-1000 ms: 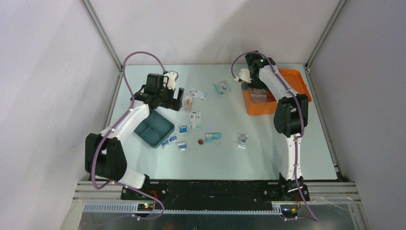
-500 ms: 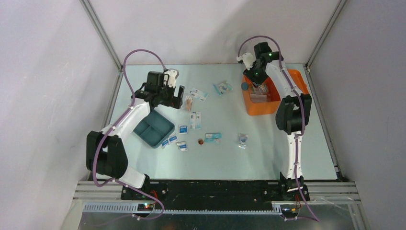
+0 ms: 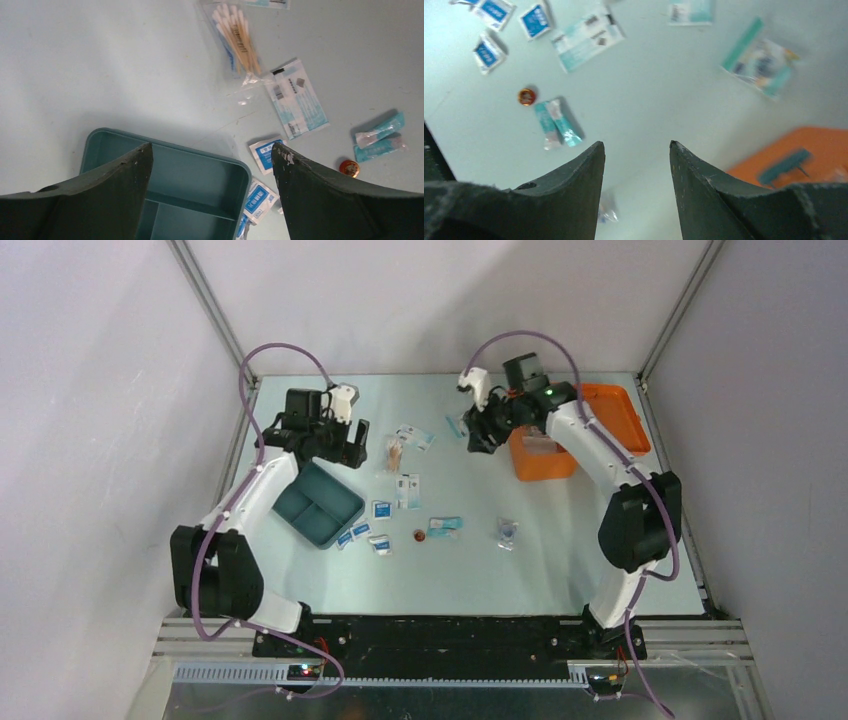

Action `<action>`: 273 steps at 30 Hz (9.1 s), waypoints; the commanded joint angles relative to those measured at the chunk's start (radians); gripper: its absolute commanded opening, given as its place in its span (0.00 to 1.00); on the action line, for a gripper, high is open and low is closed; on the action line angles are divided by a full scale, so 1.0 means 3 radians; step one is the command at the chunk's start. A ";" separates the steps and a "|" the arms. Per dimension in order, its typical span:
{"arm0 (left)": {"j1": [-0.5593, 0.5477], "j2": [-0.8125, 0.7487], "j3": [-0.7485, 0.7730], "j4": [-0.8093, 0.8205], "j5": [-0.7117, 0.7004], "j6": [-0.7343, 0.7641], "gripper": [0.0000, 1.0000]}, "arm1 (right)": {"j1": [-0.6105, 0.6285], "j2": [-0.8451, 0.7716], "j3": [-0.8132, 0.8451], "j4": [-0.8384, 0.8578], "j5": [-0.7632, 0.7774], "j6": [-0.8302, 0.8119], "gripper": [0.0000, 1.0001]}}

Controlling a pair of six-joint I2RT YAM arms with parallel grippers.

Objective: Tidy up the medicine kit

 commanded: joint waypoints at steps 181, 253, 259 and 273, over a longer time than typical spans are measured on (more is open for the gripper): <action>0.0175 0.0090 0.0224 0.0913 0.2264 -0.1297 0.57 | 0.0293 -0.0277 -0.2025 -0.0577 -0.0070 -0.4562 0.60; 0.0219 0.0543 0.0761 0.0840 0.1994 -0.1133 0.57 | -0.0947 0.0336 -0.0487 0.0689 0.1534 0.0488 0.27; 0.0219 0.0521 0.0739 0.0844 0.1969 -0.1129 0.57 | -0.0881 0.0269 -0.0181 0.0626 0.1509 0.0741 0.63; 0.0282 0.0411 0.0777 0.0665 0.1985 -0.1056 0.58 | -0.0181 0.0928 0.1179 0.0549 0.0451 0.0618 0.59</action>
